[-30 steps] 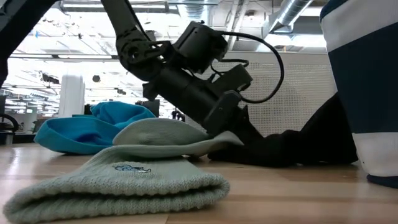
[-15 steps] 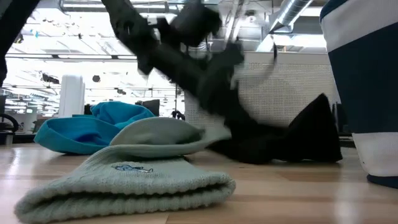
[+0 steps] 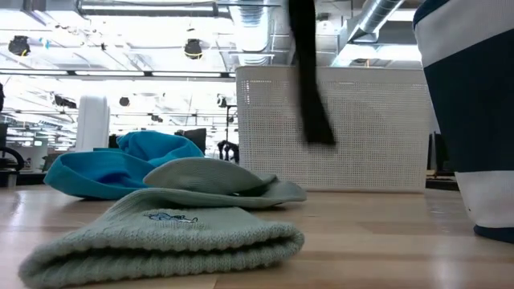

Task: Pick & Place Cloths
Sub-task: Put the black sock into the blue bin, then put the gray sock into the blue bin

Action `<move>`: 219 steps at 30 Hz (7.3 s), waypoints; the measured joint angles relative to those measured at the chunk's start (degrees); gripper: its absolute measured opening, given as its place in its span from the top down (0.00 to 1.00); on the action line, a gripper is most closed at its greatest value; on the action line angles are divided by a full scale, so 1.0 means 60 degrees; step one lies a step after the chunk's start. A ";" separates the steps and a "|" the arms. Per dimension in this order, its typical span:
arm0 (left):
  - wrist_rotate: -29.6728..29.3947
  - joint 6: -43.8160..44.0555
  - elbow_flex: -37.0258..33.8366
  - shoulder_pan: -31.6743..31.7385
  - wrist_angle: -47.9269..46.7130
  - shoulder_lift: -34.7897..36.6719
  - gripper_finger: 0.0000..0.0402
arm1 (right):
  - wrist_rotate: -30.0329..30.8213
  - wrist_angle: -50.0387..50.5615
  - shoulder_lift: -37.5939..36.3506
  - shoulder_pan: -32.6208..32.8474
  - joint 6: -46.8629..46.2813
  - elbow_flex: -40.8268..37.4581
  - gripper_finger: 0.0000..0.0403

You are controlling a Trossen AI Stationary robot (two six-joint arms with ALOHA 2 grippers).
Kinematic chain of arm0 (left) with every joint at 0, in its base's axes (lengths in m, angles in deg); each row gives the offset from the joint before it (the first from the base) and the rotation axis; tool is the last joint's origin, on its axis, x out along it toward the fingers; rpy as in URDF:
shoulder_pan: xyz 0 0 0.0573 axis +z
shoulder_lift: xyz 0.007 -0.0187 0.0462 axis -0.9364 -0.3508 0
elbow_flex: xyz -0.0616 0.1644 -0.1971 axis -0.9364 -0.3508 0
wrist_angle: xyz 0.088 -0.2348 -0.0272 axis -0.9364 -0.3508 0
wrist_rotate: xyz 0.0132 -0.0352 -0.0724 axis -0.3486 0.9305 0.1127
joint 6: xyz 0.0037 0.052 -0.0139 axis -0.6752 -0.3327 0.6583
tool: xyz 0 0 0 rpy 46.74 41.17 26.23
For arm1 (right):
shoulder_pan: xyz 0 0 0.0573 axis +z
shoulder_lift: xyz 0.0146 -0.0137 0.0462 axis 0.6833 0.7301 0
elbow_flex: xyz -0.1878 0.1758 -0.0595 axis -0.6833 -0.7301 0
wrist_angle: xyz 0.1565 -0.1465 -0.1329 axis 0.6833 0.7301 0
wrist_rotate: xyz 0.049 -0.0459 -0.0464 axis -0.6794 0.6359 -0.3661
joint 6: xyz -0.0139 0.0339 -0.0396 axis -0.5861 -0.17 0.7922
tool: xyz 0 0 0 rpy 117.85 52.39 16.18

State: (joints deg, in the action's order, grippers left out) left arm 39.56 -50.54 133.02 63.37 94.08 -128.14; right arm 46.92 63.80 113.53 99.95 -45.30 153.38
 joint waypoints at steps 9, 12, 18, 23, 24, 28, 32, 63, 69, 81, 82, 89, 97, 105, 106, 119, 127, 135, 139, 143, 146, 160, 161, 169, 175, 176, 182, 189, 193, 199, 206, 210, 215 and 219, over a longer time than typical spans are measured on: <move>-0.3192 -0.2852 0.0013 0.0135 -0.1933 0.2998 1.00 | 0.0056 -0.0004 0.0000 -0.0077 0.0000 0.0000 0.21; -0.4665 -0.3642 0.0013 0.0533 -0.3177 0.3559 1.00 | 0.0067 -0.0007 0.0000 -0.0121 0.0000 0.0000 0.21; -0.5682 -0.3755 0.0010 0.2280 -0.5020 0.4051 1.00 | 0.0068 -0.0011 0.0000 -0.0197 0.0076 0.0000 0.21; -0.5585 -0.3727 0.0010 0.4161 -0.5431 0.3925 1.00 | 0.0125 -0.0007 0.0000 -0.0259 0.0080 0.0001 0.21; -0.5406 -0.3725 0.0010 0.4536 -0.5439 0.3880 1.00 | 0.0204 -0.0011 0.0000 -0.0275 0.0080 0.0003 0.21; -0.4439 -0.3679 -0.0186 0.5940 -0.5399 0.3626 1.00 | 0.0290 -0.0022 0.0003 -0.0340 0.0080 0.0000 0.21; -0.3723 -0.3212 -0.0922 0.6879 -0.5442 0.3442 1.00 | 0.0306 -0.0035 0.0004 -0.0376 0.0080 0.0000 0.21; -0.3931 0.0502 -0.3593 0.5720 -0.2757 0.1646 1.00 | 0.0970 0.0253 0.0007 -0.0372 0.0080 0.0004 0.21; -0.4777 0.0010 -0.3593 0.5974 -0.3375 0.0800 1.00 | 0.0970 0.0159 0.0007 -0.0372 -0.0146 0.0004 0.21; -0.5047 0.0132 -0.3762 0.6294 -0.5804 0.0708 1.00 | 0.0972 0.0117 0.0004 -0.0372 -0.0174 0.0004 0.21; -0.4847 0.0248 -0.3890 0.6371 -0.5783 0.0708 1.00 | 0.0972 0.0135 0.0004 -0.0372 -0.0175 0.0004 0.21; -0.3631 0.1395 -0.4938 0.7056 -0.5579 0.0708 1.00 | 0.0972 0.0147 0.0004 -0.0372 -0.0173 0.0004 0.21; -0.1857 0.2070 -0.5537 0.7355 -0.4795 0.0708 1.00 | 0.0975 0.0189 0.0004 -0.0374 -0.0100 0.0004 0.21; -0.1096 0.2030 -0.5611 0.7355 -0.4766 0.0708 0.87 | 0.0975 0.0179 0.0004 -0.0376 -0.0073 0.0004 0.21; -0.1072 0.2033 -0.5611 0.7352 -0.4762 0.0708 0.84 | 0.0979 0.0178 0.0004 -0.0376 -0.0073 0.0004 0.21; -0.1276 0.2096 -0.5522 0.7351 -0.4841 0.2666 0.43 | 0.0976 0.0135 0.0004 -0.0372 0.0059 0.0004 0.21; -0.0679 0.2187 -0.5024 0.7278 -0.4859 0.4748 0.38 | 0.0982 0.0167 0.0000 -0.0372 0.0178 0.0004 0.21; 0.3719 0.2781 -0.4733 0.5398 -0.4750 0.5956 0.41 | 0.0982 0.0146 0.0000 -0.0372 0.0181 0.0003 0.21; 0.3515 0.2649 -0.4733 0.3207 -0.4615 0.5845 0.42 | 0.0982 0.0146 0.0000 -0.0372 0.0175 0.0004 0.21; 0.2226 0.2505 -0.4733 0.1048 -0.4087 0.5213 0.42 | 0.0982 0.0143 0.0000 -0.0372 0.0171 0.0004 0.21; 0.1436 0.2070 -0.4733 -0.0248 -0.3553 0.4497 0.42 | 0.0979 0.0125 0.0000 -0.0372 0.0168 0.0004 0.21; 0.0439 0.1826 -0.4733 -0.1747 -0.1671 0.0176 0.42 | 0.0975 -0.0033 0.0000 -0.0343 0.0687 0.0004 0.21; 0.0432 0.1826 -0.4733 -0.1741 -0.1314 -0.0148 0.42 | 0.0975 -0.0029 0.0000 -0.0343 0.0688 0.0004 0.21; 0.0414 0.1824 -0.4730 -0.1629 0.0722 -0.2002 0.42 | 0.0975 -0.0040 0.0000 -0.0332 0.0834 0.0004 0.21; 0.0467 0.1846 -0.4733 -0.1335 0.1057 -0.2995 0.42 | 0.0975 -0.0051 0.0000 -0.0325 0.0857 0.0004 0.21; 0.0480 0.1846 -0.4733 -0.1335 0.1142 -0.3132 0.42 | 0.0975 -0.0047 0.0000 -0.0325 0.0878 0.0004 0.21; 0.0553 0.1848 -0.4737 -0.1348 0.1274 -0.3796 0.44 | 0.0972 -0.0076 0.0000 -0.0325 0.0925 0.0004 0.21; 0.0561 0.2578 -0.4712 -0.1328 0.1312 -0.3916 0.73 | 0.0953 -0.0066 0.0000 -0.0160 0.0909 0.0004 0.21; 0.0842 0.2711 -0.4748 -0.1310 0.1127 -0.3554 0.96 | 0.0957 -0.0029 0.0000 -0.0154 0.0860 0.0004 0.21; 0.0808 0.3007 -0.4748 -0.1264 0.1169 -0.2238 1.00 | 0.0961 0.0003 0.0000 -0.0146 0.0860 0.0004 0.21; 0.0259 0.3007 -0.4741 -0.1224 0.1177 0.0210 1.00 | 0.0964 0.0036 0.0000 -0.0146 0.0831 0.0004 0.21; -0.0186 0.3007 -0.4741 -0.1220 0.0953 0.1862 1.00 | 0.0972 0.0089 0.0000 -0.0164 0.0889 0.0004 0.21; -0.1055 0.2502 -0.4737 -0.1223 0.0012 0.3958 1.00 | 0.1355 0.0214 0.0000 -0.0274 0.0847 0.0004 0.21; -0.2827 0.1912 -0.4737 -0.1220 -0.0831 0.5396 1.00 | 0.1434 0.0010 0.0000 -0.0419 0.0835 0.0004 0.21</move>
State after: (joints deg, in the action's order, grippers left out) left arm 22.60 -39.07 104.60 56.05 89.09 -95.77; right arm 55.52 63.86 113.53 97.43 -40.29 153.41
